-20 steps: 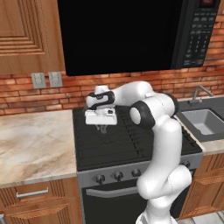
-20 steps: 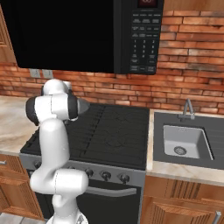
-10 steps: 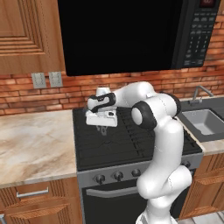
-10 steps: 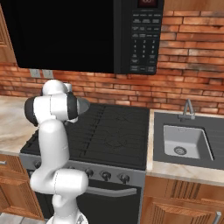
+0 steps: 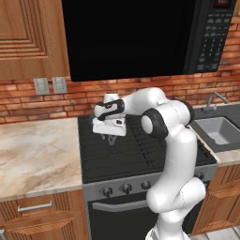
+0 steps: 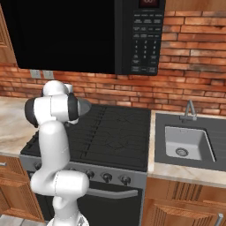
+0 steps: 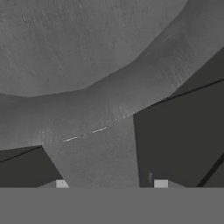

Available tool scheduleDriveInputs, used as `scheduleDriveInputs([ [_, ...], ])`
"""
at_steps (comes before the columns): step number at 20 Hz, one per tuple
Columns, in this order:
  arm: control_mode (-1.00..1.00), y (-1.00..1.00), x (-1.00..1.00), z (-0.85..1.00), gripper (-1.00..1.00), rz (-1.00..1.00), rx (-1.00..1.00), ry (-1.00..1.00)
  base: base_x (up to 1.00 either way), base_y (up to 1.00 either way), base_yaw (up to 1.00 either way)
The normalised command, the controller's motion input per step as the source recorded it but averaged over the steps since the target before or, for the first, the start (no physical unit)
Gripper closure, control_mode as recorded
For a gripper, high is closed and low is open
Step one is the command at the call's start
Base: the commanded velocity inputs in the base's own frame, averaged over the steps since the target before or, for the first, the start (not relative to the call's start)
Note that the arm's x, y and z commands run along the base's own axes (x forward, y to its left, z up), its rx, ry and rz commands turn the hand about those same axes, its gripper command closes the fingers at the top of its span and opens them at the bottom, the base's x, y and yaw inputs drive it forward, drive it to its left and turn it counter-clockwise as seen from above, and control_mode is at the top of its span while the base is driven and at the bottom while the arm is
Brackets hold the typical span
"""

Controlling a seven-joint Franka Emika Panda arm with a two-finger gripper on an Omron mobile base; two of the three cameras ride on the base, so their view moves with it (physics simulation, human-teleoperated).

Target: Place the pan on the rear left burner on the stove. Then place the tomato and the onion in the pan and turn on the rear left burner.

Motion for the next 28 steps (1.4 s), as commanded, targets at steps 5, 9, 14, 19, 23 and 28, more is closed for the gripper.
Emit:
scheduleDriveInputs([
  [5,-1.0,-0.08,-0.19,0.0,-1.0,-0.05,0.0,0.0,0.0,0.0,0.0],
  [9,-1.0,-0.03,-0.36,0.02,-1.0,-0.03,0.0,-0.07,0.0,0.0,0.0],
  [14,-1.0,0.0,-0.44,0.15,-1.0,-0.01,0.0,-0.14,0.0,0.0,0.0],
  [19,-1.0,0.0,-0.33,0.25,-1.0,0.0,0.0,-0.16,0.0,0.0,0.0],
  [23,-1.0,-0.01,-0.23,0.28,-1.0,0.0,0.0,-0.15,0.0,0.0,0.0],
  [28,-1.0,-0.08,-0.18,0.32,-1.0,0.0,0.0,-0.13,0.0,0.0,0.0],
])
